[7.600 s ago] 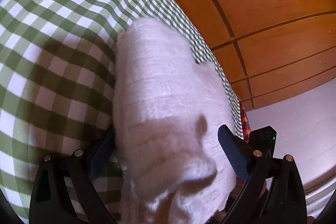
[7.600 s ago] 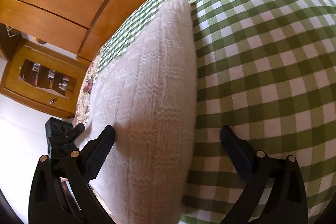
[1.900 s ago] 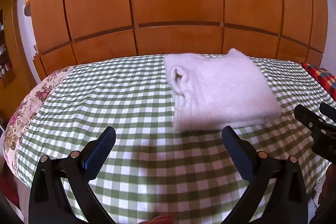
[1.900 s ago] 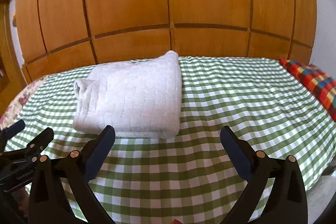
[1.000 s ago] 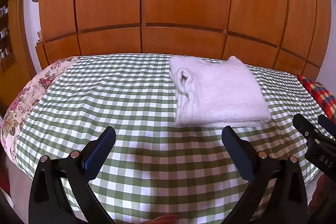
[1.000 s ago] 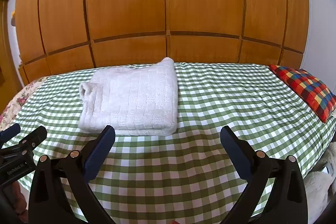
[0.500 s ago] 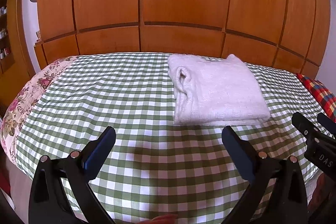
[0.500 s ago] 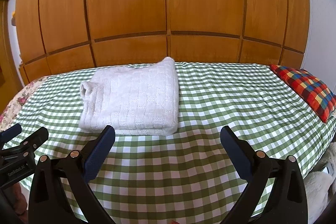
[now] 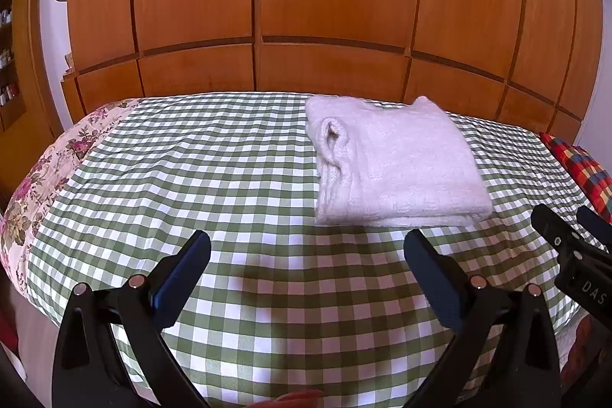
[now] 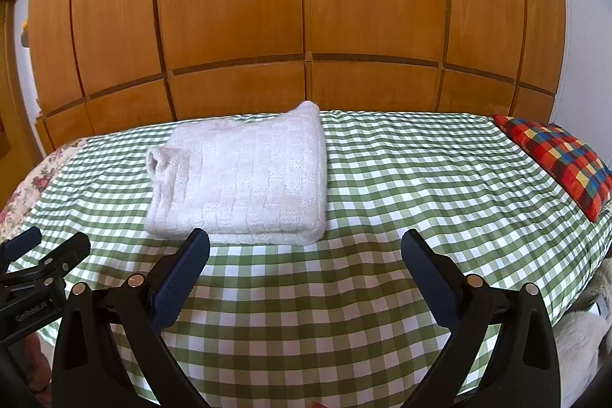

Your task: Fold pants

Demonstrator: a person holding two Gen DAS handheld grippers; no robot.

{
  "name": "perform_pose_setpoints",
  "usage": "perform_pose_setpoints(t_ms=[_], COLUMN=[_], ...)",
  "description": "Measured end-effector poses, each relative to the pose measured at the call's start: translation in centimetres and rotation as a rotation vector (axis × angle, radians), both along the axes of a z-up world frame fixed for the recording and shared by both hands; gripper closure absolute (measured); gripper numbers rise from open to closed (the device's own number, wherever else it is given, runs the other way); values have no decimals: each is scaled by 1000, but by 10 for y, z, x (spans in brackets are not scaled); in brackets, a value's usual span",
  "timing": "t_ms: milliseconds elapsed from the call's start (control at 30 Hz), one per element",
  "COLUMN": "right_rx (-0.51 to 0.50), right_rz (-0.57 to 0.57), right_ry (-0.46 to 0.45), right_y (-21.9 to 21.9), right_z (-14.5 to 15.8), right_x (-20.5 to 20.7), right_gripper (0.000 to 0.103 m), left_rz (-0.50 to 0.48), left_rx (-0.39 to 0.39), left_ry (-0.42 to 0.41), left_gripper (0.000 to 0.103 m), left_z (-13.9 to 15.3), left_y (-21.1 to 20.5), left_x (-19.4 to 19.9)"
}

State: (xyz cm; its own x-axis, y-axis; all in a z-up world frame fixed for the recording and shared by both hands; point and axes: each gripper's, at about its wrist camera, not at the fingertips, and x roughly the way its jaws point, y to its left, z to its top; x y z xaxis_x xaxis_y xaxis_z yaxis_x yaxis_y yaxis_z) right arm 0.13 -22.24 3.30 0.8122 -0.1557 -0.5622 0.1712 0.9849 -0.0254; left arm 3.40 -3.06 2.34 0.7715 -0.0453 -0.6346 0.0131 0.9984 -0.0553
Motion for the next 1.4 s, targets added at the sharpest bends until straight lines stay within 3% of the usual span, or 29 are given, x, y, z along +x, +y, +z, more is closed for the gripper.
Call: perform_pose_setpoints(t_ms=[1400], right_rx=[20], right_rz=[6], right_ry=[26], right_y=[2], right_z=[-5], right_x=[4], right_gripper=[4], left_rz=[-5], left_rx=[-27], left_ry=[26], left_gripper=[2], left_z=[-4], left_y=[-3], left_x=[0])
